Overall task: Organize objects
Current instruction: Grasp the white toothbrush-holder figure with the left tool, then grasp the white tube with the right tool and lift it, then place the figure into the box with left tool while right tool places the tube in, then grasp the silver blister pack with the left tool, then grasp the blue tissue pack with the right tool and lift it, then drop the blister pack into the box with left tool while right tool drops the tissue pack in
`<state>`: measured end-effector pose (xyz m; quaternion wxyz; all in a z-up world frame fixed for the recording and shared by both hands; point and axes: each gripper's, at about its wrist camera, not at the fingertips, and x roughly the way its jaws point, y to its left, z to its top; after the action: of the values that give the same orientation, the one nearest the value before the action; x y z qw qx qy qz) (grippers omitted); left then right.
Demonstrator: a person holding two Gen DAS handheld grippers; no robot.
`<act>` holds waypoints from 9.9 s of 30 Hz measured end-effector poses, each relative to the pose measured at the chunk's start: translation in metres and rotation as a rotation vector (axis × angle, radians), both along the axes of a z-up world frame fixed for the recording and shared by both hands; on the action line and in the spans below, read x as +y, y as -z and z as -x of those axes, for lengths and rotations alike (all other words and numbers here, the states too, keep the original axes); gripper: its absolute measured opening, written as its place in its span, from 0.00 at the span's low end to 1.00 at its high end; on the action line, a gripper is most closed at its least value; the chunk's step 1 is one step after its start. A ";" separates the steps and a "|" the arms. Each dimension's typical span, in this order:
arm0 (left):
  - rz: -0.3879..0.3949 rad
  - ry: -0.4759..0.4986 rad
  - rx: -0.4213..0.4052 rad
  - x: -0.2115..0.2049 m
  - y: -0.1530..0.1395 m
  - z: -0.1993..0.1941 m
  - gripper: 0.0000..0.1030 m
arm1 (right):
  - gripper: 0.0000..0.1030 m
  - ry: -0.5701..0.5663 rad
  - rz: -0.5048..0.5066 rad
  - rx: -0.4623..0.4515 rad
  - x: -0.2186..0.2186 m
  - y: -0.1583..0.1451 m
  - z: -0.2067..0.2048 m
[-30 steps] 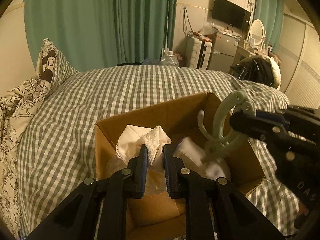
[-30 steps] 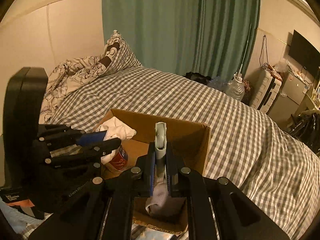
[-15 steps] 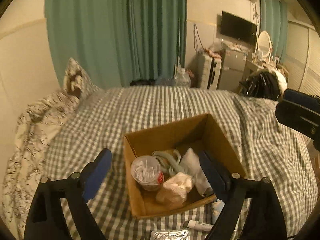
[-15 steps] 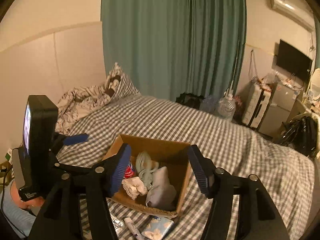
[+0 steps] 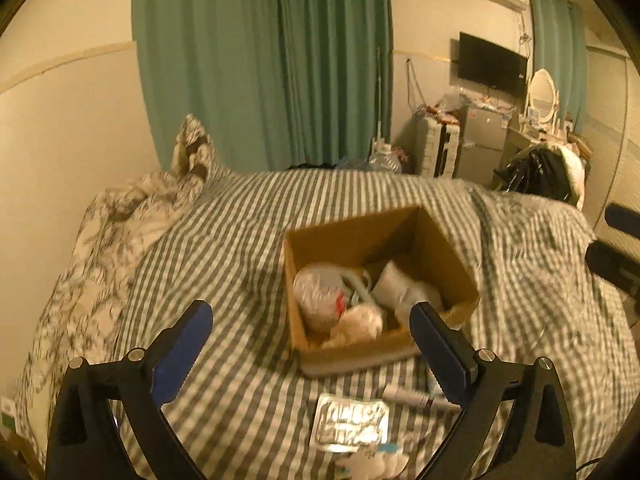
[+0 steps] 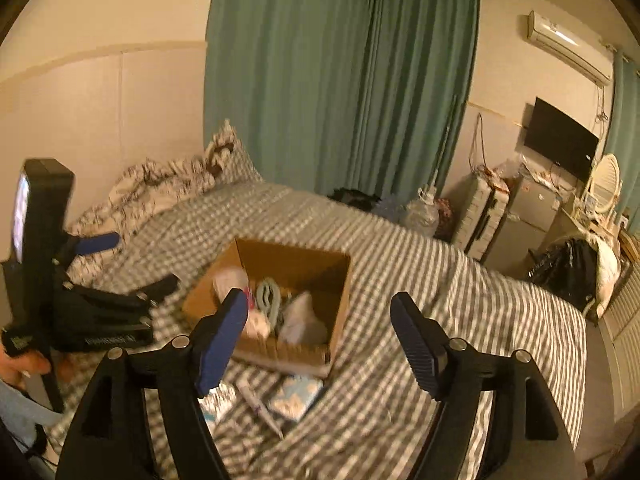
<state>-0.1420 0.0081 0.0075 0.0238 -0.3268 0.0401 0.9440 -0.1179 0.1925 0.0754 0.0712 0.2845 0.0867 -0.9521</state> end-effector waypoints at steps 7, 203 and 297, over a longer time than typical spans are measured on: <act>0.019 -0.027 -0.074 0.005 0.057 -0.026 0.98 | 0.72 0.041 -0.020 -0.129 0.007 0.084 -0.005; 0.031 -0.006 -0.248 0.010 0.145 -0.014 1.00 | 0.97 0.176 0.051 -0.226 0.015 0.150 0.029; -0.091 0.158 0.022 0.003 -0.023 0.014 0.99 | 0.44 0.020 -0.014 -0.023 -0.028 0.021 0.011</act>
<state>-0.1556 0.0115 0.0308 0.1126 -0.3107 0.0229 0.9435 -0.1292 0.1645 0.0541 0.0609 0.2969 0.0897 -0.9487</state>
